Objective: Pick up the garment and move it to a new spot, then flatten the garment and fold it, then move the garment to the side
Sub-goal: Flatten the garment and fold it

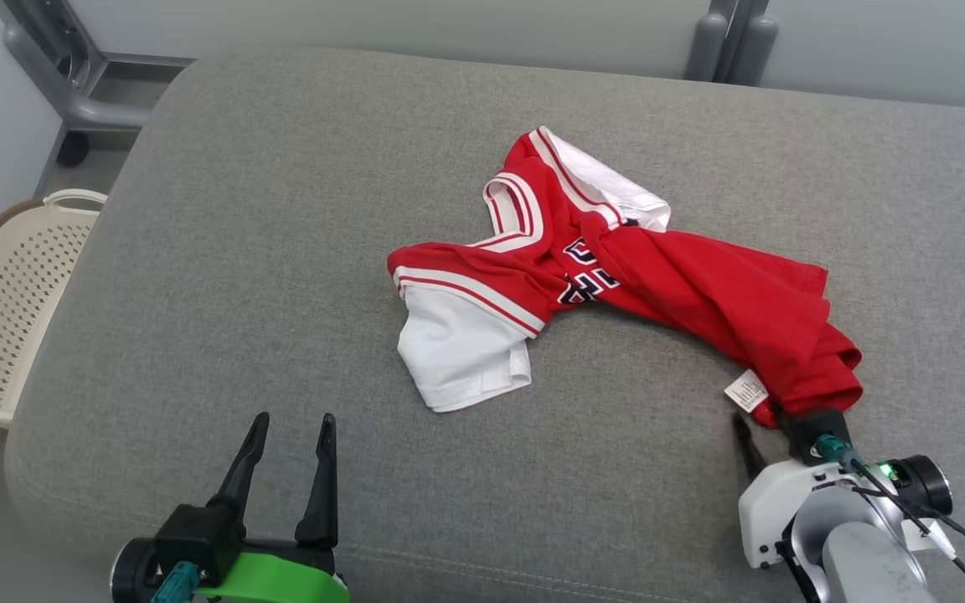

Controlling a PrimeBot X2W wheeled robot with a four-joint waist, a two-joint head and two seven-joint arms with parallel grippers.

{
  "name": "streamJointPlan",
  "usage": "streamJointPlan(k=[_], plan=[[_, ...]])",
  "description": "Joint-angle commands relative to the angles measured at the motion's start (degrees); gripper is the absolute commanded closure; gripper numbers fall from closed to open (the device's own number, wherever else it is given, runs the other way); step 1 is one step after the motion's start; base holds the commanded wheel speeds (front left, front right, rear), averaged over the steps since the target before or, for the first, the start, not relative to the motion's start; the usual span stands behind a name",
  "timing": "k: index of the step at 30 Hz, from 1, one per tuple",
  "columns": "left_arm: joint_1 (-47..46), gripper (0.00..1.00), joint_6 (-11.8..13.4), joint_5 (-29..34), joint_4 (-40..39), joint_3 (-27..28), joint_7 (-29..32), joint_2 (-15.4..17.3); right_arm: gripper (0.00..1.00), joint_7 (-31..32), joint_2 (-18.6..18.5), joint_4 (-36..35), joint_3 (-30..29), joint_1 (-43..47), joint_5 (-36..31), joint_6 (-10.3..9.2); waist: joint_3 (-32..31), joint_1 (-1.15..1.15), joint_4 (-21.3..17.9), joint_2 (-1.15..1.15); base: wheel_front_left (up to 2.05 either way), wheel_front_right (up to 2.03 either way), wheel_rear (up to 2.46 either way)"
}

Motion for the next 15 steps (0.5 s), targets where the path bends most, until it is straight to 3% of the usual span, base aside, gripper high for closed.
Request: streamJointPlan(k=[1, 10, 12, 15], plan=[[-0.88, 0.00, -0.23, 0.55, 0.15, 0.17, -0.03, -0.16, 1.00, -0.53, -0.30, 0.89, -1.58, -0.43, 0.32, -0.09, 0.21, 0.00, 0.28, 0.00, 0.00, 0.00, 0.00], [-0.39, 0.00, -0.26, 0.89, 0.17, 0.18, -0.03, -0.26, 1.00, -2.18, -0.28, 0.30, -10.69, 1.65, -1.68, -0.09, -0.92, 0.00, -0.40, 0.00, 0.00, 0.00, 0.00], [-0.14, 0.00, -0.12, 0.79, 0.10, 0.02, -0.03, -0.26, 0.92, -2.36, -0.26, 0.06, -12.75, 1.77, -1.80, -0.09, -1.19, 0.00, -0.72, 0.00, 0.00, 0.00, 0.00], [0.31, 0.00, 0.06, 0.86, 0.07, -0.16, -0.03, -0.26, 1.00, -1.98, -0.27, -0.84, -17.03, 1.61, -3.32, -0.09, -1.76, 0.00, -1.26, 0.00, 0.00, 0.00, 0.00]])
